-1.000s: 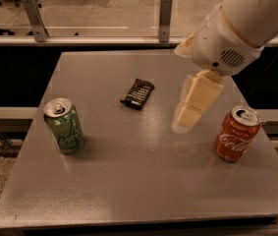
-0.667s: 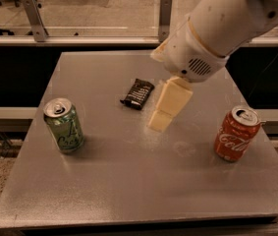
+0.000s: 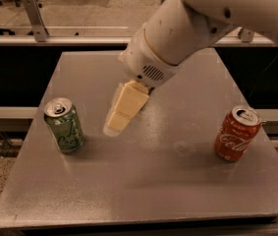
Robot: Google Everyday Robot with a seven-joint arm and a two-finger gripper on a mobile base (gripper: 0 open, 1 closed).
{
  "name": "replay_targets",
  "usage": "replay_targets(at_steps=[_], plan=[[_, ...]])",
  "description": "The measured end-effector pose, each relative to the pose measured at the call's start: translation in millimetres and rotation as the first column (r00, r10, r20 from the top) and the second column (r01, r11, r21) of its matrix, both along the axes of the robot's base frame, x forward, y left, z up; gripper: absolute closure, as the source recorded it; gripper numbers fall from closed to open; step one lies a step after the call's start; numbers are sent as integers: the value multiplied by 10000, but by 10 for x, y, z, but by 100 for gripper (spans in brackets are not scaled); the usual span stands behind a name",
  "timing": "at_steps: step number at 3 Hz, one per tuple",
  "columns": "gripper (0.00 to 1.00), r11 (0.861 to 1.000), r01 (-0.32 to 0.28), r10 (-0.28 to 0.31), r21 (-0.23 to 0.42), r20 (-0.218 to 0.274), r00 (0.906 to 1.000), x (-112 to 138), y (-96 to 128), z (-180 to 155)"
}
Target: Move green can near rxbar chocolate
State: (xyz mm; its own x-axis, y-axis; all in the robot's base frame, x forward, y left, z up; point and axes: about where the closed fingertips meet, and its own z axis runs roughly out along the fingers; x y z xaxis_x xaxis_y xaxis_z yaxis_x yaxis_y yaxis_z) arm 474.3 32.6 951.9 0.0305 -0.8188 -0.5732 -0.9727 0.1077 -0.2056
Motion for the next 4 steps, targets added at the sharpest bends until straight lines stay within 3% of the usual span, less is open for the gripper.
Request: replay_targets(at_steps=[2,4], plan=[[0,9973,-641,651,347,-290,9975,-8,675,-243],[0,9889,-1434,1452,402,-472,9883,-125,1100,-369]])
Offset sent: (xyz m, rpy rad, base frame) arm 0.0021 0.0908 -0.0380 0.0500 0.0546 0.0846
